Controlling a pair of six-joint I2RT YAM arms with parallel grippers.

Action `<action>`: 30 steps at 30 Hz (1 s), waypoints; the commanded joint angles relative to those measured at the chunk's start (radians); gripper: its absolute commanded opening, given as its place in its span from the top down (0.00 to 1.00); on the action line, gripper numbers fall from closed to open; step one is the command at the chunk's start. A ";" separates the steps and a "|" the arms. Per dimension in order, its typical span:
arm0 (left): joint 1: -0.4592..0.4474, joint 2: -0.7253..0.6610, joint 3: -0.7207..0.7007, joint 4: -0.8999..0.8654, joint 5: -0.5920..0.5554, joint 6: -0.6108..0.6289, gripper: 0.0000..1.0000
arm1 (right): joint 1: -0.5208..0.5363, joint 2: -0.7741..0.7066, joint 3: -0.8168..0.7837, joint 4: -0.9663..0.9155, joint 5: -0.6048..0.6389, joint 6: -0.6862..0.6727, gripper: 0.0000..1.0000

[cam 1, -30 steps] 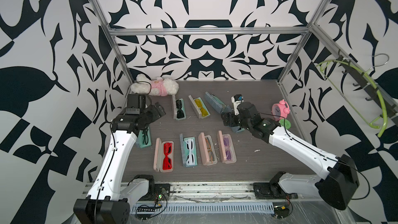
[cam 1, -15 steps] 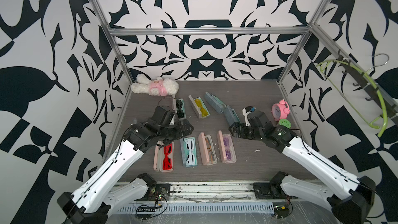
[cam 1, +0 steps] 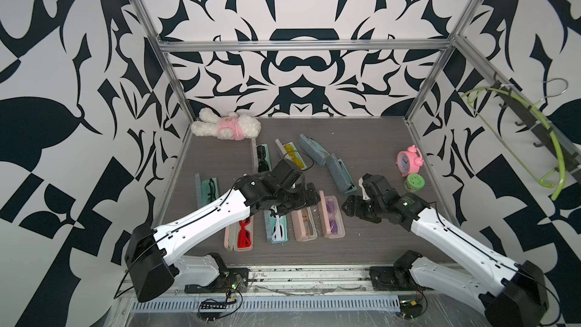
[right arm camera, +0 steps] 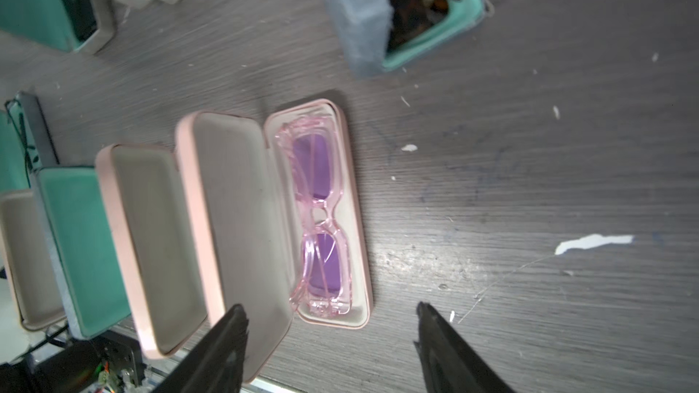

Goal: Close the glasses case
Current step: Close the glasses case at the center of the board.

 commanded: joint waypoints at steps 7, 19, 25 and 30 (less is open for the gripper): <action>-0.030 0.119 0.058 0.064 0.057 -0.004 0.07 | -0.057 0.038 -0.075 0.117 -0.114 -0.011 0.35; -0.045 0.190 0.056 0.078 0.062 -0.004 0.22 | -0.072 0.143 -0.121 0.210 -0.149 -0.031 0.54; -0.050 0.200 0.057 0.078 0.062 -0.001 0.25 | -0.071 0.151 -0.121 0.219 -0.139 -0.047 0.62; -0.060 0.212 0.061 0.078 0.063 0.004 0.31 | -0.071 0.172 -0.133 0.227 -0.135 -0.052 0.66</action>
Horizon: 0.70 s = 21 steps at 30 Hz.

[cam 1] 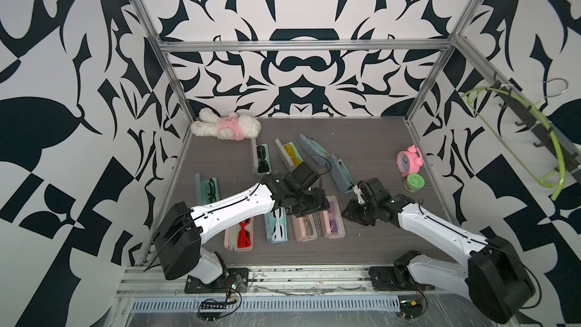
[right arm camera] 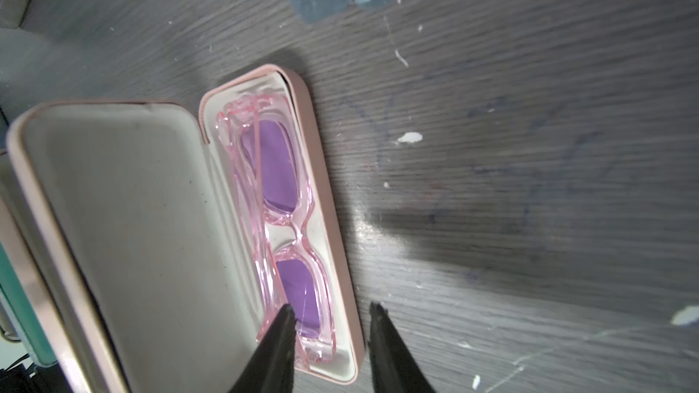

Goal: Close the glasses case
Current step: Close the glasses case at the center of the board.

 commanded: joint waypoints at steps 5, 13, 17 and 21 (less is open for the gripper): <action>-0.010 0.018 0.017 -0.002 0.008 0.012 0.36 | -0.003 0.023 -0.028 0.045 0.003 -0.018 0.70; -0.017 0.044 0.014 0.001 0.013 0.015 0.42 | -0.003 0.047 -0.052 0.104 -0.013 -0.013 0.75; -0.018 0.059 0.014 0.008 0.013 0.015 0.43 | -0.002 0.040 -0.065 0.134 -0.016 -0.010 0.77; -0.018 0.076 0.019 0.012 0.013 0.016 0.44 | 0.001 0.035 -0.078 0.152 -0.019 -0.007 0.80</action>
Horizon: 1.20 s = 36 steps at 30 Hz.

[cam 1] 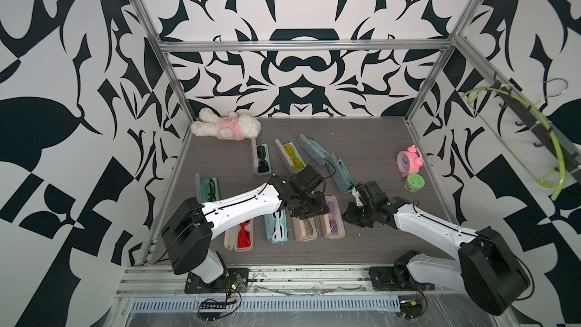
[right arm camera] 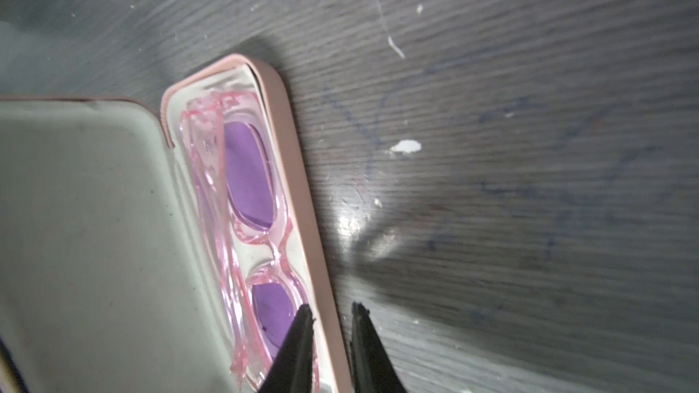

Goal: Close the glasses case
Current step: Close the glasses case at the center of the board.

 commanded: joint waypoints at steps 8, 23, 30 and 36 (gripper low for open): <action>-0.005 0.036 0.017 0.023 0.009 0.012 0.46 | 0.018 -0.028 -0.033 0.060 -0.002 0.014 0.81; -0.005 0.058 0.017 0.041 0.007 0.013 0.49 | 0.074 -0.020 -0.040 0.071 0.058 0.021 0.86; -0.005 0.081 0.019 0.053 0.014 0.015 0.53 | 0.101 -0.017 -0.044 0.056 0.106 0.021 0.90; -0.005 0.096 0.018 0.060 0.017 0.018 0.56 | 0.123 -0.021 -0.052 0.058 0.129 0.027 0.93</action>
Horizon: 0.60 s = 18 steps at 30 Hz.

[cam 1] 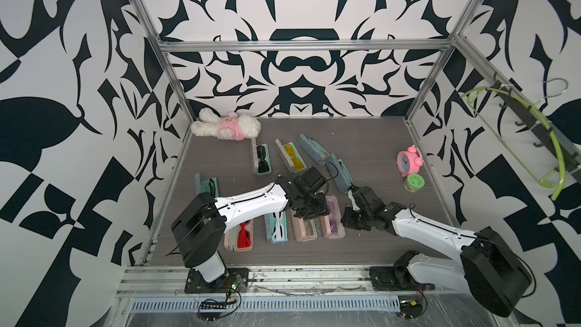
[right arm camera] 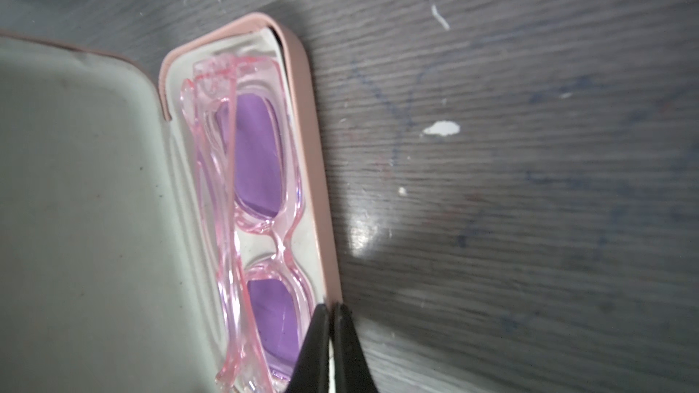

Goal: Close the glasses case
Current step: Close the glasses case at the center of the board.

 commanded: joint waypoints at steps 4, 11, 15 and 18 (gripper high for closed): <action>-0.004 0.026 0.017 0.014 0.014 0.017 0.59 | 0.023 -0.017 -0.013 -0.007 0.053 0.012 0.95; -0.004 0.029 0.014 0.017 0.010 0.017 0.64 | 0.035 -0.034 -0.015 -0.023 0.072 0.018 0.96; -0.004 0.028 0.014 0.019 0.008 0.017 0.65 | 0.040 -0.036 -0.017 -0.029 0.078 0.018 0.96; -0.004 0.020 0.014 0.018 -0.001 0.016 0.65 | 0.039 -0.036 -0.017 -0.031 0.083 0.017 0.98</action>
